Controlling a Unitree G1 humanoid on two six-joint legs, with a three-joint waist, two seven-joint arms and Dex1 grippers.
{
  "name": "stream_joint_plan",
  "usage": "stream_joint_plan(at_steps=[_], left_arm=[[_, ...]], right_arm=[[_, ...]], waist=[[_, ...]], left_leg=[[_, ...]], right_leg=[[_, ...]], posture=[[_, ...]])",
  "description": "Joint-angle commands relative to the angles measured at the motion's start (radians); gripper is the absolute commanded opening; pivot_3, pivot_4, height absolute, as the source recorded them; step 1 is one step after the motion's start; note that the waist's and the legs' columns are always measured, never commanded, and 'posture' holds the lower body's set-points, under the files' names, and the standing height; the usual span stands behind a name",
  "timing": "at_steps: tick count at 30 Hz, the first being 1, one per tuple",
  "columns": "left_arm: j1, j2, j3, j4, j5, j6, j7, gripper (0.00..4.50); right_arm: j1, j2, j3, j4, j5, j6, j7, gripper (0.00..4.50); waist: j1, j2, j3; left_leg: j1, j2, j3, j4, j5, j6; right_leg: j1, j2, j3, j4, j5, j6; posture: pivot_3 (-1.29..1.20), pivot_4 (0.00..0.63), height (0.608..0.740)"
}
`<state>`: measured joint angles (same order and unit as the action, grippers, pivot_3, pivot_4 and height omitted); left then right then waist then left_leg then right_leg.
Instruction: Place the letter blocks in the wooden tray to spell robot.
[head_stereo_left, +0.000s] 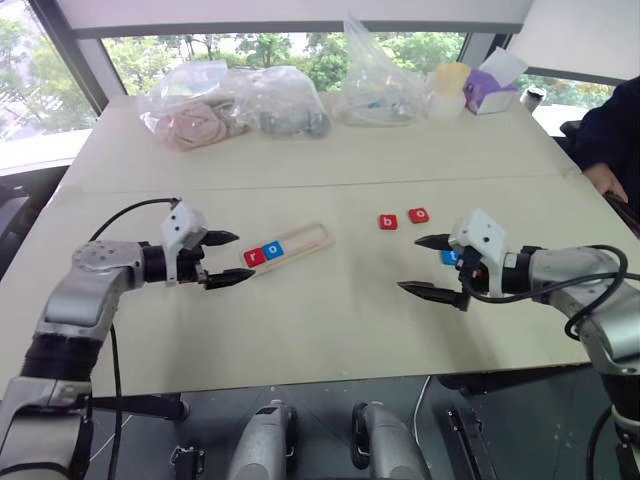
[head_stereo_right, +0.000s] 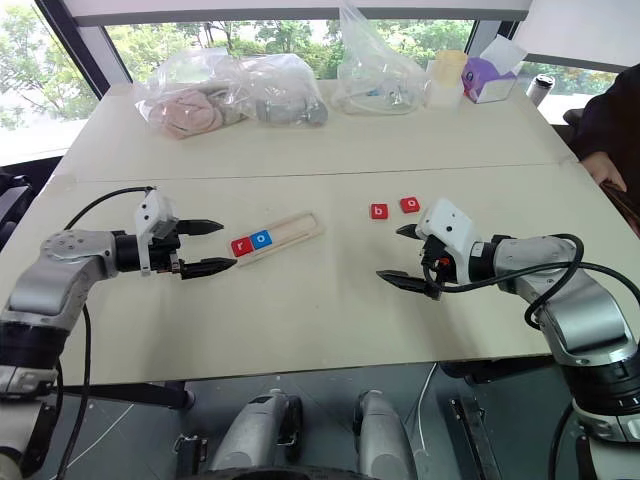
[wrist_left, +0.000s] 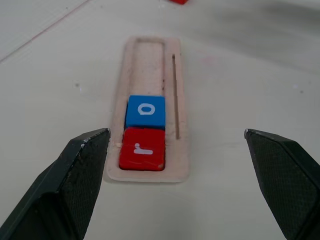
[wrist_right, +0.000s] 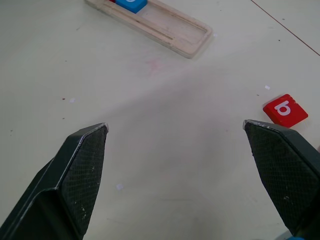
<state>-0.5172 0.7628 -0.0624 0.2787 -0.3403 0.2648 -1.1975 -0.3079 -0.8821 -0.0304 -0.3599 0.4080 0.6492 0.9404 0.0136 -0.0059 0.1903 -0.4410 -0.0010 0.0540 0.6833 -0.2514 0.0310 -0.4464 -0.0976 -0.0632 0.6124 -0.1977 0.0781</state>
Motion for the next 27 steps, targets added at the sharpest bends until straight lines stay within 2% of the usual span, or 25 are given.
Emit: stream_joint_plan(at_steps=[1,4,13,27], left_arm=[[-0.073,-0.023,-0.027,0.133,0.053,-0.105,-0.072,4.50],[-0.151,-0.062,-0.058,0.283,0.112,-0.186,-0.101,4.50],[-0.275,-0.134,-0.062,0.538,0.196,-0.343,-0.112,4.50],[-0.289,-0.180,-0.070,0.627,0.258,-0.382,-0.110,4.50]], right_arm=[[0.011,0.001,-0.030,-0.059,0.018,0.008,-0.019,4.46],[0.042,-0.005,-0.041,-0.087,0.016,0.016,-0.036,4.46],[0.087,-0.006,-0.071,-0.153,0.039,0.057,-0.071,4.46],[0.095,-0.012,-0.068,-0.167,0.041,0.062,-0.089,4.46]], waist=[[0.000,0.000,0.000],[0.001,0.000,0.000],[0.001,-0.001,0.000],[0.002,-0.001,0.000]], left_leg=[[0.000,0.000,0.000,0.000,0.000,0.000],[0.000,0.000,0.000,0.000,0.000,0.000],[0.000,0.000,0.000,0.001,0.000,0.001],[0.000,0.000,0.000,0.002,0.000,0.001]], right_leg=[[0.000,0.000,0.000,0.000,0.000,0.000],[0.000,0.000,0.000,0.000,0.000,0.000],[0.000,0.000,0.000,0.001,0.001,0.001],[0.001,0.000,0.000,0.002,0.002,0.004]], posture=[[0.00,0.150,0.725],[0.00,0.150,0.725],[0.00,0.150,0.725],[0.00,0.150,0.725]])
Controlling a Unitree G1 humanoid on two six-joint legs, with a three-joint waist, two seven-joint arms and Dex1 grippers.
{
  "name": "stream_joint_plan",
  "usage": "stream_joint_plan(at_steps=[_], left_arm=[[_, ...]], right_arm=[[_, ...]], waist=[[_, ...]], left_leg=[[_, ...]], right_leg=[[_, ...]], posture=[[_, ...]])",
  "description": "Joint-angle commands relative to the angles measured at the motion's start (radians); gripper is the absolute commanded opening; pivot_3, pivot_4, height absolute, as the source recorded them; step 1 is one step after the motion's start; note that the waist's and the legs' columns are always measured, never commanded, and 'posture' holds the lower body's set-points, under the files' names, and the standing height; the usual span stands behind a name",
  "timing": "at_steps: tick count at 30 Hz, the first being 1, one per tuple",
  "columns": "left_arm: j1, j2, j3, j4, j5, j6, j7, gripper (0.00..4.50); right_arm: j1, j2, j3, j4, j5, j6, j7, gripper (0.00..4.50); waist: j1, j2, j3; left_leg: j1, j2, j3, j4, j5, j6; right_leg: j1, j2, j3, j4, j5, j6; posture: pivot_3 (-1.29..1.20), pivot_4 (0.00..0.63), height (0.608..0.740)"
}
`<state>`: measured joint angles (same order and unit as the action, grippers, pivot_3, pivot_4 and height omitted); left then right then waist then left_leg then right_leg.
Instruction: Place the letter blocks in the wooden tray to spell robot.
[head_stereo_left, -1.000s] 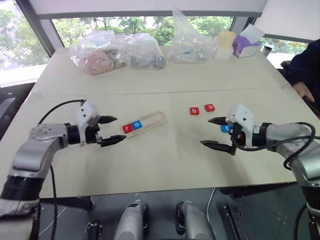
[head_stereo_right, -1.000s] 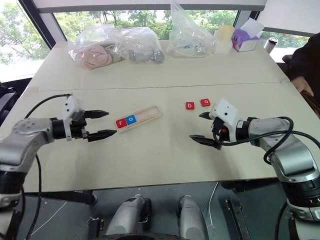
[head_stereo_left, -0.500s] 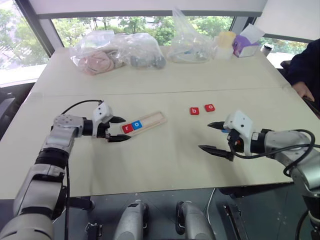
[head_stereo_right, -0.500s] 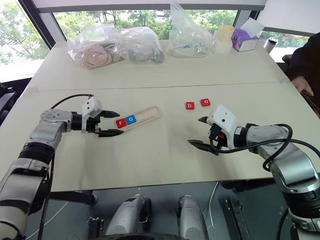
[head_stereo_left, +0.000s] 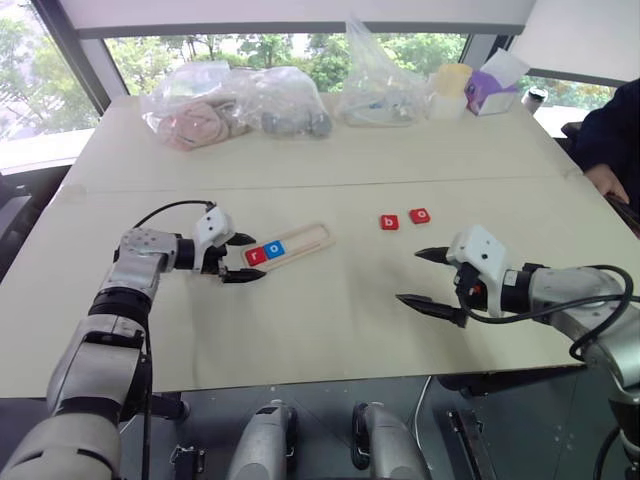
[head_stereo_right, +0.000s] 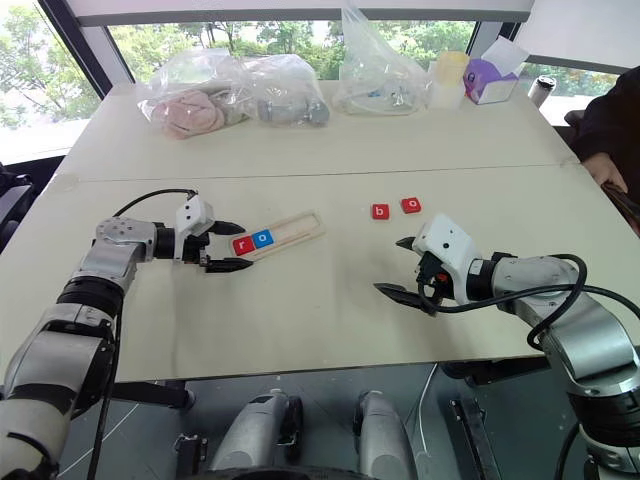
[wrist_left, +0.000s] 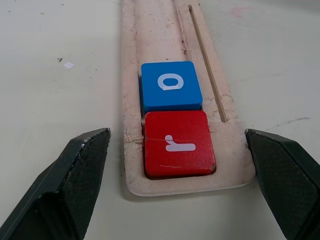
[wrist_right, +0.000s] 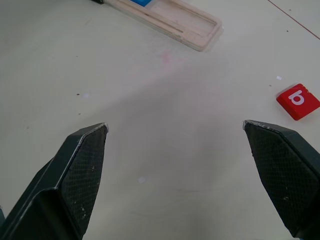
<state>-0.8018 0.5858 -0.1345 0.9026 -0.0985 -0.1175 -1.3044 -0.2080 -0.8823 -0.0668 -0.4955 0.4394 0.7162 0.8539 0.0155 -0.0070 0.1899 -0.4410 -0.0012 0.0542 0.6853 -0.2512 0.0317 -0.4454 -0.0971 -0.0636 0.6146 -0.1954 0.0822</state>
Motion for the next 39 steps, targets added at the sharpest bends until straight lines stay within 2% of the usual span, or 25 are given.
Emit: stream_joint_plan(at_steps=[1,12,15,16,17,23,28,33,39], left_arm=[[0.005,-0.004,-0.001,-0.004,0.019,0.009,-0.005,4.50],[0.061,-0.005,-0.019,-0.073,0.025,0.103,-0.020,4.50],[0.072,-0.005,-0.021,-0.097,0.024,0.123,-0.022,3.64],[0.074,-0.005,-0.022,-0.101,0.025,0.128,-0.022,3.23],[0.077,-0.005,-0.023,-0.107,0.025,0.133,-0.023,3.13],[0.102,-0.010,-0.032,-0.160,0.020,0.149,-0.039,3.13],[0.149,-0.039,-0.057,-0.331,-0.013,0.194,-0.086,3.13],[0.158,-0.077,-0.092,-0.424,-0.011,0.219,-0.101,3.13],[0.139,-0.124,-0.139,-0.441,0.016,0.223,-0.086,3.13]], right_arm=[[-0.005,-0.012,-0.032,-0.031,0.009,-0.006,-0.004,4.46],[-0.021,-0.012,-0.021,-0.017,-0.002,-0.015,-0.007,4.46],[-0.025,-0.013,-0.019,-0.014,-0.006,-0.018,-0.007,4.50],[-0.028,-0.013,-0.018,-0.013,-0.006,-0.018,-0.007,4.50],[-0.029,-0.013,-0.018,-0.012,-0.007,-0.018,-0.007,4.50],[-0.031,-0.012,-0.018,-0.012,-0.011,-0.019,-0.009,4.50],[-0.025,-0.013,-0.026,-0.015,-0.013,-0.021,-0.011,4.50],[-0.023,-0.013,-0.027,-0.017,-0.015,-0.021,-0.013,4.50],[-0.014,-0.013,-0.032,-0.031,-0.014,-0.016,-0.022,4.50]], waist=[[0.000,0.000,0.000],[-0.001,0.000,-0.001],[-0.001,0.000,-0.001],[-0.001,0.000,-0.001],[-0.001,0.000,-0.001],[-0.001,0.000,-0.001],[0.003,0.000,-0.001],[0.017,0.000,-0.001],[0.026,0.000,-0.001]], left_leg=[[0.000,0.000,0.000,0.000,0.000,0.000],[0.002,0.000,0.000,0.000,0.000,0.000],[0.002,0.000,0.000,0.000,0.000,0.000],[0.002,0.000,0.000,0.000,0.000,0.000],[0.002,0.000,0.000,0.000,0.000,0.000],[0.002,0.000,0.000,0.000,0.000,0.000],[0.002,0.000,0.000,0.000,0.000,0.000],[0.002,-0.001,0.000,0.001,0.000,0.000],[0.002,-0.001,-0.001,0.001,0.000,0.000]], right_leg=[[0.000,0.000,0.000,0.000,0.000,0.000],[0.002,0.000,0.000,0.000,0.000,0.000],[0.002,0.000,0.000,0.000,0.000,0.000],[0.002,0.000,0.000,0.000,0.000,0.000],[0.002,0.000,0.000,0.000,0.000,0.000],[0.002,0.000,0.000,0.000,0.000,0.000],[0.003,-0.001,0.000,0.000,-0.002,-0.003],[0.003,-0.001,0.000,0.000,-0.002,-0.003],[0.003,0.000,0.000,0.000,-0.002,-0.003]], posture=[[0.00,0.150,0.725],[0.00,0.150,0.725],[0.00,0.150,0.725],[0.00,0.150,0.725],[0.00,0.150,0.725],[0.00,0.150,0.725],[0.00,0.150,0.725],[0.00,0.150,0.725],[0.00,0.150,0.725]])
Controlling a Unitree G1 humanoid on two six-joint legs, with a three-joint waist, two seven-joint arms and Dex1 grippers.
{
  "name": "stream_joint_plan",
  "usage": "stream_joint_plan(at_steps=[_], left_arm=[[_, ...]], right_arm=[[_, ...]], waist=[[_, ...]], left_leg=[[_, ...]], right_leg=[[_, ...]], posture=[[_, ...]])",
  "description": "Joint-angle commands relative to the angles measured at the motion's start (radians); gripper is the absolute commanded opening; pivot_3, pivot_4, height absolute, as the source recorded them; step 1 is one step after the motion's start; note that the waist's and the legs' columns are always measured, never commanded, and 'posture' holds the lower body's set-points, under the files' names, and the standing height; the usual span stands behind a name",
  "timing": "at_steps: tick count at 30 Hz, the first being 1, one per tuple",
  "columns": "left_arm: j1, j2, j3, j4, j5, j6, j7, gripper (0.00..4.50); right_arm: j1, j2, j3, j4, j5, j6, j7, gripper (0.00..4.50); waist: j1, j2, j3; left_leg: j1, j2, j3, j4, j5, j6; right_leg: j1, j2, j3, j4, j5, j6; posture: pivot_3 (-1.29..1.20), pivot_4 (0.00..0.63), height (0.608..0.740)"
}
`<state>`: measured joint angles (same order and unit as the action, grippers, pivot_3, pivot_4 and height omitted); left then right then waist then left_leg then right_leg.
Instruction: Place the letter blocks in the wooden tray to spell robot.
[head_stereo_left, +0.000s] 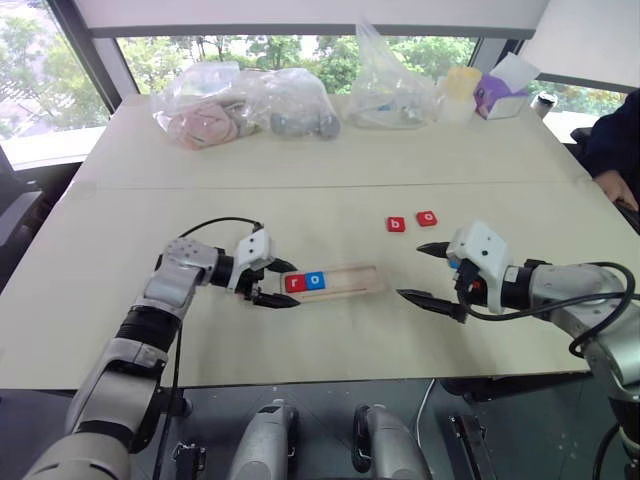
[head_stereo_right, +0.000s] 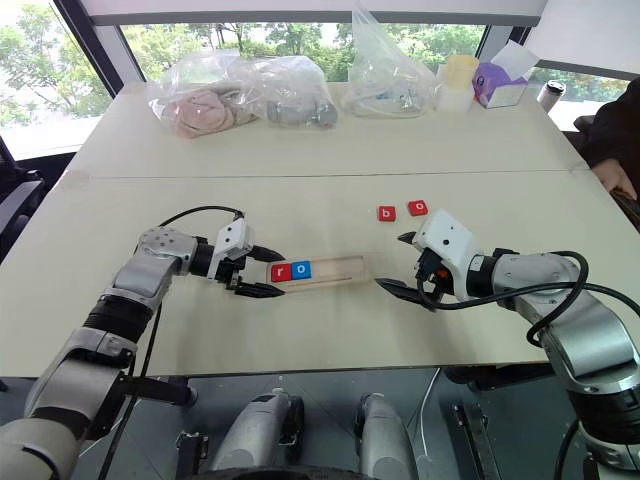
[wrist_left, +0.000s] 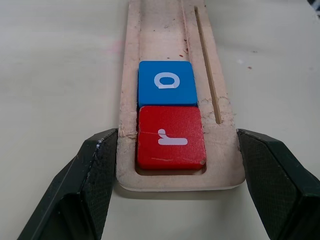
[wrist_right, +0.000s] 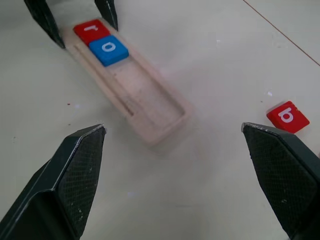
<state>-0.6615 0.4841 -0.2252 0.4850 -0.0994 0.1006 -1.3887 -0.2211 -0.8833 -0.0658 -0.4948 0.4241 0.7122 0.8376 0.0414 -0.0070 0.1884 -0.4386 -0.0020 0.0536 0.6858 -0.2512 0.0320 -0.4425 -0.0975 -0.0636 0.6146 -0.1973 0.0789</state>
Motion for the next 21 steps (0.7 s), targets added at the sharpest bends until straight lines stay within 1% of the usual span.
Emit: stream_joint_plan(at_steps=[1,12,21], left_arm=[[-0.005,-0.030,-0.055,-0.024,0.025,0.003,0.005,3.13],[-0.051,-0.076,-0.109,-0.022,0.106,-0.029,0.074,3.13],[-0.056,-0.090,-0.139,-0.052,0.130,-0.006,0.108,3.13]], right_arm=[[0.005,-0.013,-0.038,-0.035,0.002,-0.011,-0.008,4.50],[0.043,-0.011,-0.058,-0.071,0.007,0.000,-0.037,4.50],[0.049,-0.003,-0.046,-0.070,0.001,-0.012,-0.053,4.50]], waist=[[0.000,0.000,0.000],[0.002,0.000,0.000],[0.001,0.000,0.000]], left_leg=[[0.000,0.000,0.000,0.000,0.000,0.000],[0.000,-0.001,-0.001,0.001,0.001,0.001],[0.000,-0.001,-0.001,0.001,0.001,0.002]], right_leg=[[0.000,0.000,0.000,0.000,0.000,0.000],[0.001,0.000,0.000,0.000,0.000,0.000],[0.001,0.000,0.000,0.000,0.000,0.000]], posture=[[0.00,0.150,0.725],[0.00,0.150,0.725],[0.00,0.150,0.725]])
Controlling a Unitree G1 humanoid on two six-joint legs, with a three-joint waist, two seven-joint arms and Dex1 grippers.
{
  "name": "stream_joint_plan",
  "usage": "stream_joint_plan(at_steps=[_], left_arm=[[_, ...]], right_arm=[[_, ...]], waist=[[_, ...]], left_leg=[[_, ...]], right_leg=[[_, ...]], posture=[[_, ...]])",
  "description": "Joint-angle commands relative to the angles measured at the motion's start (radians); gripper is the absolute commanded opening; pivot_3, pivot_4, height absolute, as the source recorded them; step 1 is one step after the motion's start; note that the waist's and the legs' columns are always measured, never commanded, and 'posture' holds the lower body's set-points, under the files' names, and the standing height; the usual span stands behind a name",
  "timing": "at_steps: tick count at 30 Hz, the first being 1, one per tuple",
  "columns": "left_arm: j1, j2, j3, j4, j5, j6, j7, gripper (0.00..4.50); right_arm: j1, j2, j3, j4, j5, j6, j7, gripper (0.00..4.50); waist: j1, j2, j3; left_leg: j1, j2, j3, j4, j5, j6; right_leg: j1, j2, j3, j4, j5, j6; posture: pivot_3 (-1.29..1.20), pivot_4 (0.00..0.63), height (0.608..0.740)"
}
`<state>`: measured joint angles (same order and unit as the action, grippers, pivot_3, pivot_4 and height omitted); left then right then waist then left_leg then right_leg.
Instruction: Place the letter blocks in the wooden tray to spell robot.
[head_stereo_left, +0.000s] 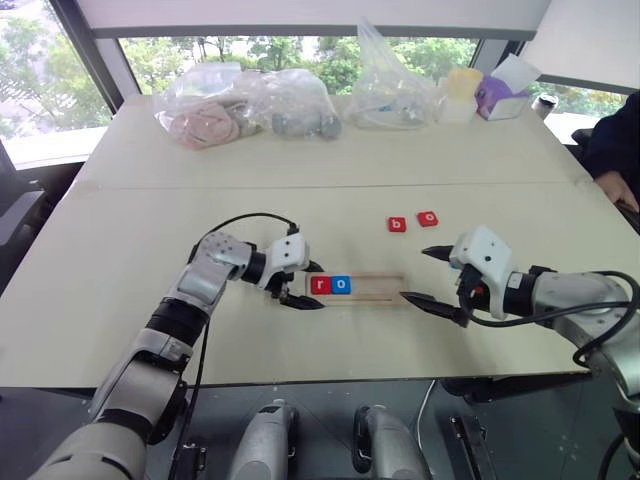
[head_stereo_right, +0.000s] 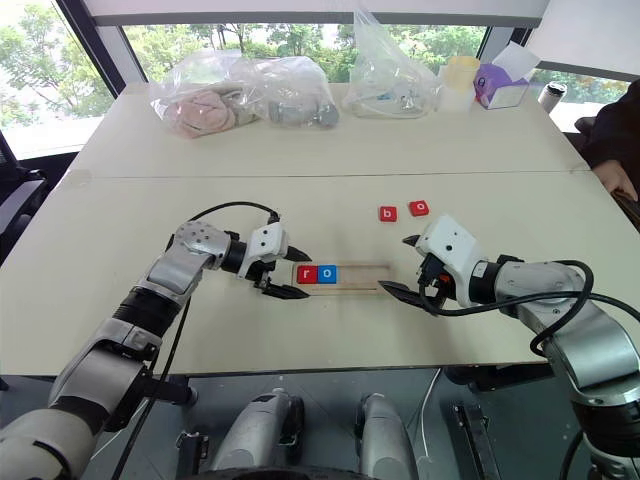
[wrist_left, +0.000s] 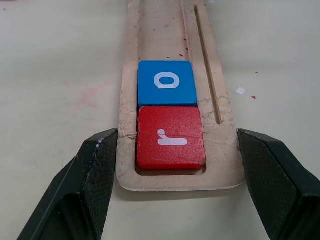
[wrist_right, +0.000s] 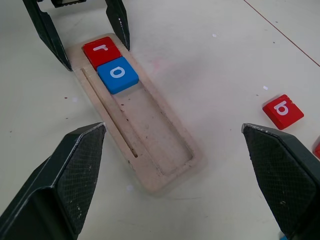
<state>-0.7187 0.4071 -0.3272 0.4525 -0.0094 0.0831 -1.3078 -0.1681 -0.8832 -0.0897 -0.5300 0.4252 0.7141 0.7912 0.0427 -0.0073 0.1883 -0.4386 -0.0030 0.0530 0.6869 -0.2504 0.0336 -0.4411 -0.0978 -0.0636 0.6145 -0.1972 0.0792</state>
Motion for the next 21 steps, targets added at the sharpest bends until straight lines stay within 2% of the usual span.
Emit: stream_joint_plan(at_steps=[1,21], left_arm=[[0.002,-0.013,-0.039,-0.023,0.042,0.015,0.035,3.13],[0.083,-0.021,-0.059,-0.142,0.003,0.194,0.066,3.13]], right_arm=[[-0.003,-0.002,-0.020,-0.035,-0.001,-0.015,-0.008,4.50],[-0.004,0.014,0.022,-0.020,-0.025,-0.044,-0.020,4.50]], waist=[[0.000,0.000,0.000],[-0.001,0.000,0.000]], left_leg=[[0.000,0.000,0.000,0.000,0.000,0.000],[0.000,0.000,0.000,0.000,0.000,0.000]], right_leg=[[0.000,0.000,0.000,0.000,0.000,0.000],[0.000,0.000,0.000,0.000,0.000,0.000]], posture=[[0.00,0.150,0.725],[0.00,0.150,0.725]])
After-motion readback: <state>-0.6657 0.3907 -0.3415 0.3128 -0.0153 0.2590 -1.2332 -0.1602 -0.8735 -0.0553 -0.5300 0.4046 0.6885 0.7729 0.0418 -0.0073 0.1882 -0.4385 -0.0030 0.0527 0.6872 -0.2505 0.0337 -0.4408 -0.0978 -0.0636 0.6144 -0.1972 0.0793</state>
